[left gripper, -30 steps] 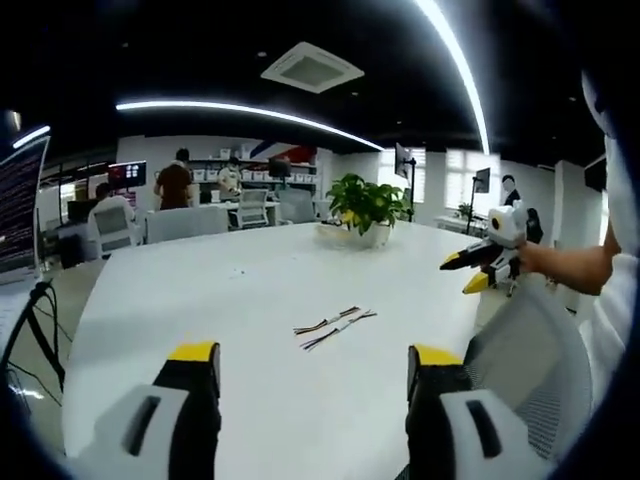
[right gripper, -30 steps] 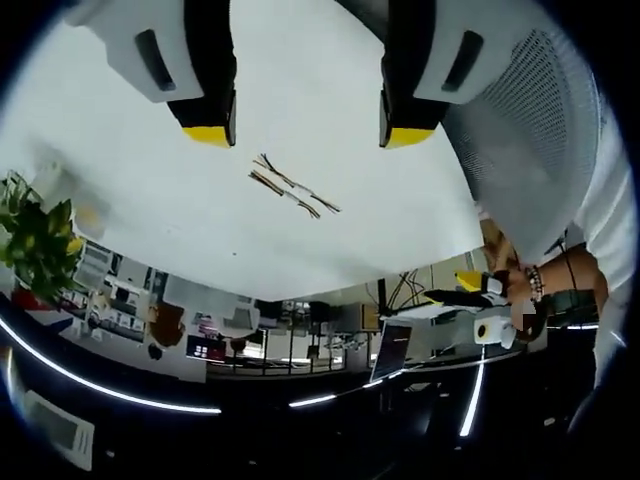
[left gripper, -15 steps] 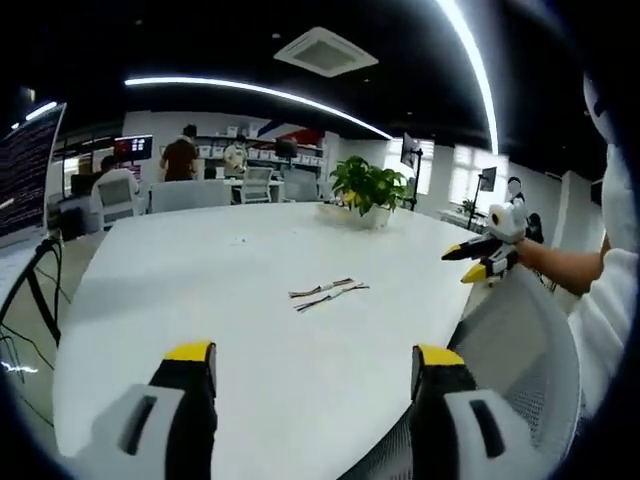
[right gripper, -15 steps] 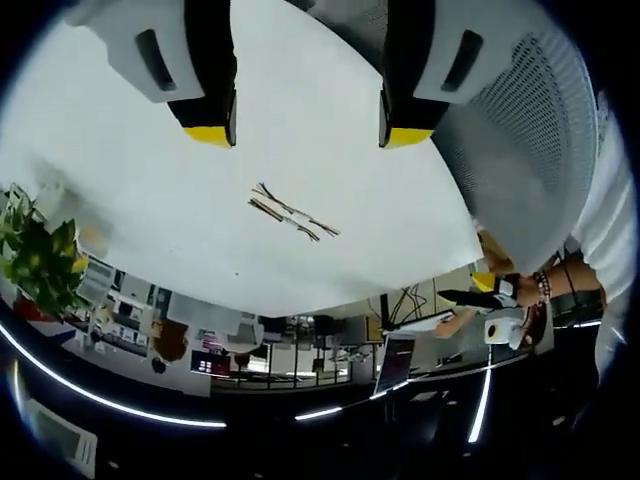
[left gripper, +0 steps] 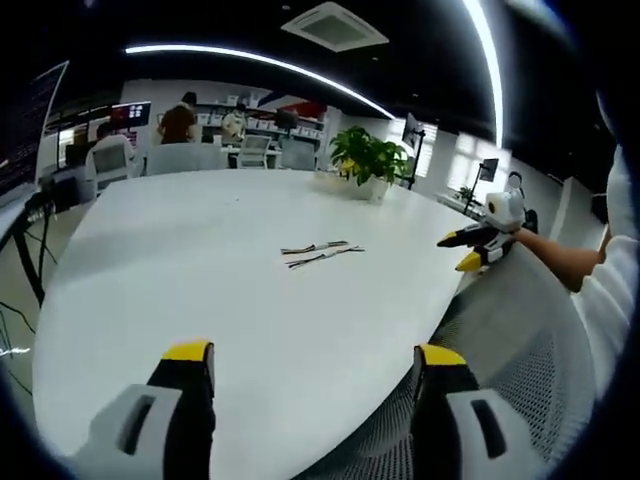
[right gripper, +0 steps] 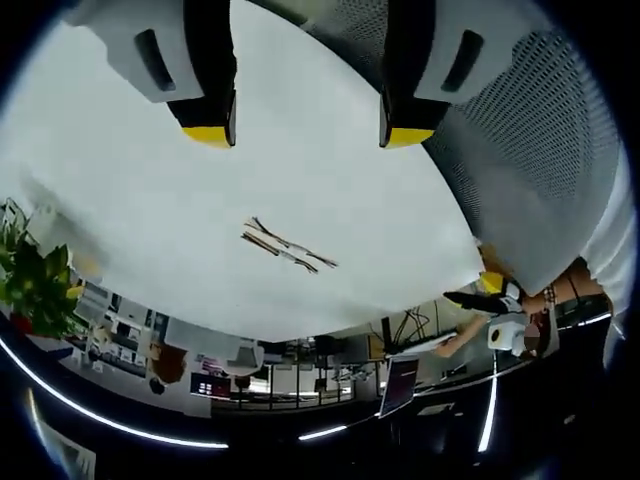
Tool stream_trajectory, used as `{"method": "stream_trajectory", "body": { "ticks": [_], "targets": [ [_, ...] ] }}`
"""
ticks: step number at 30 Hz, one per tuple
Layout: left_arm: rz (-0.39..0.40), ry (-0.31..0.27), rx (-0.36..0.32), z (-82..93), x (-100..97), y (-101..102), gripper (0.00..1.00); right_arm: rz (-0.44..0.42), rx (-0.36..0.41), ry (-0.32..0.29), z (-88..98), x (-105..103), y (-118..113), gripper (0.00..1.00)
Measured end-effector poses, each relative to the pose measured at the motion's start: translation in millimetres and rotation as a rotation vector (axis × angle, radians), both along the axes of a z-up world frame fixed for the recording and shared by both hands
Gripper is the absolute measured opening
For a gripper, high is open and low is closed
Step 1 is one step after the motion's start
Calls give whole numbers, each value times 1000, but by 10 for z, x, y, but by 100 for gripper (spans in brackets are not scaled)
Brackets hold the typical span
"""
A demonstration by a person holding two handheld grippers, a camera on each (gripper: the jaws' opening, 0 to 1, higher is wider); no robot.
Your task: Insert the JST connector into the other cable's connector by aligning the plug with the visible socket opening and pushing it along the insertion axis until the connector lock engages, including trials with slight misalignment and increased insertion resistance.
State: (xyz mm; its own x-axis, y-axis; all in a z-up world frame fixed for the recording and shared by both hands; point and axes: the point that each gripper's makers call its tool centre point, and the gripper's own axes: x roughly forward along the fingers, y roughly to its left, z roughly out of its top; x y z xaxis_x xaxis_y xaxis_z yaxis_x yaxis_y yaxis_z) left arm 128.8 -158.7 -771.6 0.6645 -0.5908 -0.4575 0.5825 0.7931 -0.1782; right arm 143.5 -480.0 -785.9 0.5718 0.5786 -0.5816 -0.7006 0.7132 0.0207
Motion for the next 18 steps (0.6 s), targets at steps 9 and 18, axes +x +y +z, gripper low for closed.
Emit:
{"method": "stream_trajectory", "body": {
  "ticks": [9,18],
  "targets": [
    [9,20,-9,-46,-63,31,79,-8,15,3,-15,8,-22,56],
    [19,22,-16,-65,-95,39,79,8,-10,15,-53,-26,-22,55]
  ]
}}
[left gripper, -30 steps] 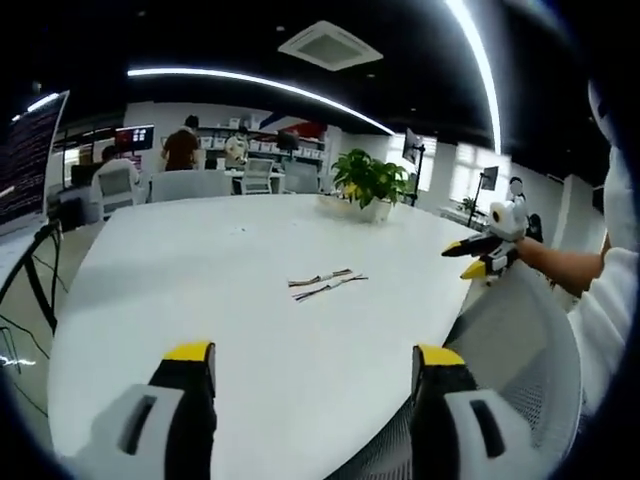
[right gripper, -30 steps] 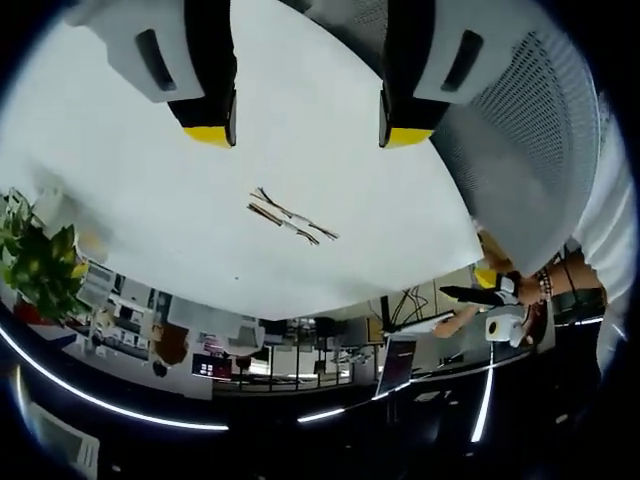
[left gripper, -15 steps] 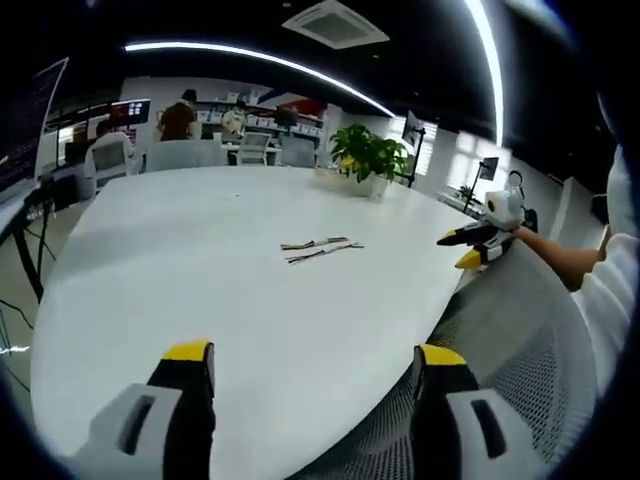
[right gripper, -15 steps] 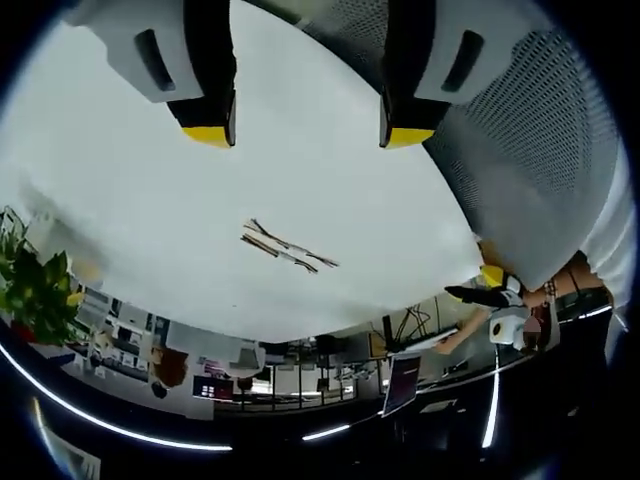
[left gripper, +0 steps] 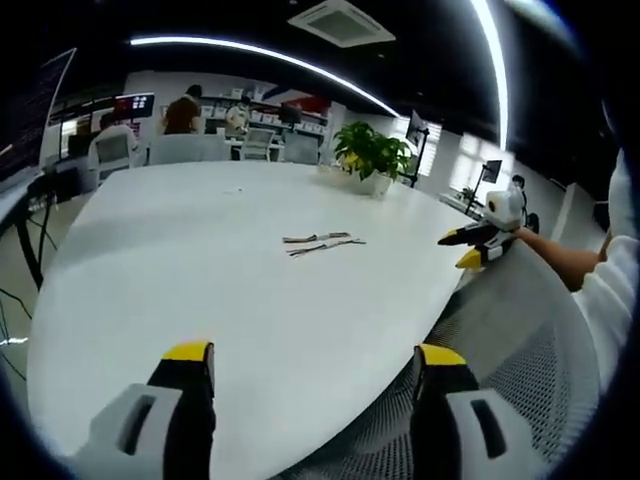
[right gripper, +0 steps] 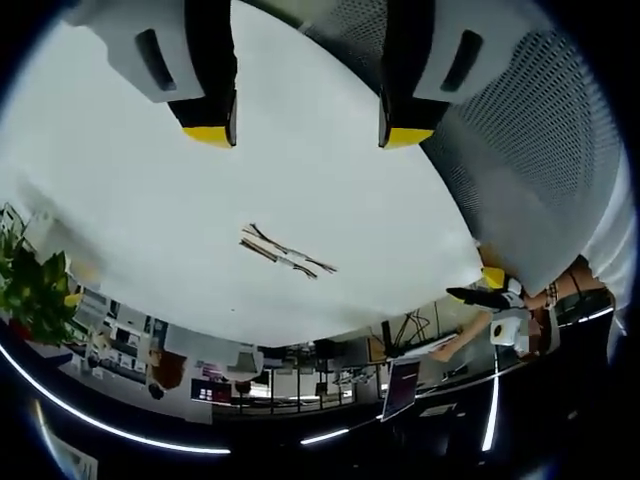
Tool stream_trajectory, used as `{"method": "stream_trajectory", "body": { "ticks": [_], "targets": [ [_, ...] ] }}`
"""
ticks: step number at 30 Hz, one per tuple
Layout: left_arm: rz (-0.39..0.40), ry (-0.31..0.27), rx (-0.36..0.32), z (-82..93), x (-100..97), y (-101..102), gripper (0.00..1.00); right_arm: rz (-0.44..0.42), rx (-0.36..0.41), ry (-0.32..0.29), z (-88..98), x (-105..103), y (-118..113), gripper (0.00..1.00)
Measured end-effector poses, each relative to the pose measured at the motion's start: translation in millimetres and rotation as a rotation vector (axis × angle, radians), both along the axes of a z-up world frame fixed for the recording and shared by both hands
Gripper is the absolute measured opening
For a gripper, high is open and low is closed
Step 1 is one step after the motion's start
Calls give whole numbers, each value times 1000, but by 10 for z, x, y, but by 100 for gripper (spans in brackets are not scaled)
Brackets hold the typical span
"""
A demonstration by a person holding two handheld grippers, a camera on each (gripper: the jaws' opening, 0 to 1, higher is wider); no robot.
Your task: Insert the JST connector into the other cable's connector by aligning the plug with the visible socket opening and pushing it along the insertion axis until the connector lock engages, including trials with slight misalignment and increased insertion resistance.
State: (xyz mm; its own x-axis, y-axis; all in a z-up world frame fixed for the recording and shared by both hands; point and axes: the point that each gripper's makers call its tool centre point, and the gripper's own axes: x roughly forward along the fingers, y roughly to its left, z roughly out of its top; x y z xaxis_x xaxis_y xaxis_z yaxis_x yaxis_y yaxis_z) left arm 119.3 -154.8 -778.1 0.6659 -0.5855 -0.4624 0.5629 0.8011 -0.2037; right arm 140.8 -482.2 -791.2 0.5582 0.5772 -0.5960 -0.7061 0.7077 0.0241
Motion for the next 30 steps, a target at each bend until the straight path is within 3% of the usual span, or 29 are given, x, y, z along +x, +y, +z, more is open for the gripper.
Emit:
{"method": "stream_trajectory", "body": {
  "ticks": [30],
  "targets": [
    [-13,22,-2,-49,-10,-15,78,21,-34,27,-65,-25,-10,53]
  ]
}}
